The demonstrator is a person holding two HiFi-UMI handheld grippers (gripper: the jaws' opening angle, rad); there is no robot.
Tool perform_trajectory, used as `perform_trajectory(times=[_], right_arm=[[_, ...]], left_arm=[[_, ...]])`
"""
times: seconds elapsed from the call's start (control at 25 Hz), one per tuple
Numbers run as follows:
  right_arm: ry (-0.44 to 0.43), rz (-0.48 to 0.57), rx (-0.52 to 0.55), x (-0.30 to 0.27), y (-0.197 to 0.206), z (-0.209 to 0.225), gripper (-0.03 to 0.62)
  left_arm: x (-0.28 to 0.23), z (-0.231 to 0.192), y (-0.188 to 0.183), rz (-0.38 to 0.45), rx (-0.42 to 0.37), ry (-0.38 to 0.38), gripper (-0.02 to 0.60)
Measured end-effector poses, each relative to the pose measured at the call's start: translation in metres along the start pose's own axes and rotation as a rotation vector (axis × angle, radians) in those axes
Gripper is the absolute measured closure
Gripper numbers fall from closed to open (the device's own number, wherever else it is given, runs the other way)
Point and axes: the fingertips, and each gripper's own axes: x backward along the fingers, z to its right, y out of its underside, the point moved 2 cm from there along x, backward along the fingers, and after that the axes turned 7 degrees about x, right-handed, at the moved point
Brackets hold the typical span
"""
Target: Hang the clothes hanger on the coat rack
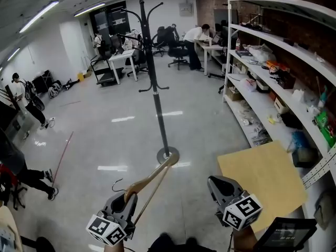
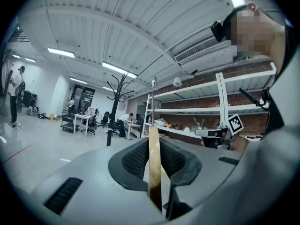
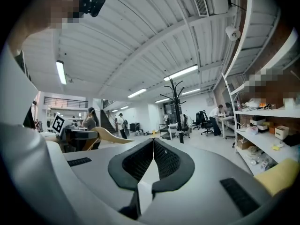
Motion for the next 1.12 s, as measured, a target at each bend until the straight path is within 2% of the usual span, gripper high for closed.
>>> perform_trajectory(times=[0.28, 0.52, 0.76, 0.92, 1.12], right_arm=[[0.019, -0.022, -0.003, -0.058, 0.003, 0.032, 0.588], [0.024, -0.025, 0.053, -0.150, -0.013, 0.053, 0.588], [0.042, -0.024, 0.039, -0.223, -0.027, 0.064, 0.588], [0.034, -0.040, 0.041, -0.272, -0.033, 0.081, 0.588], [0.018, -0.019, 0.045, -0.315, -0.038, 0.122, 0.588]], left_arm=[[-0.059, -0.043, -0.010, -0.015, -0.004, 0.046, 0.529], [-0.115, -0.105, -0.037, -0.033, -0.046, 0.112, 0.529], [-0.154, -0.166, -0.068, -0.041, -0.070, 0.167, 0.529], [-0.197, -0.201, -0.086, -0.028, -0.057, 0.186, 0.529], [-0.247, -0.221, -0.099, -0.024, -0.080, 0.188, 0.529]])
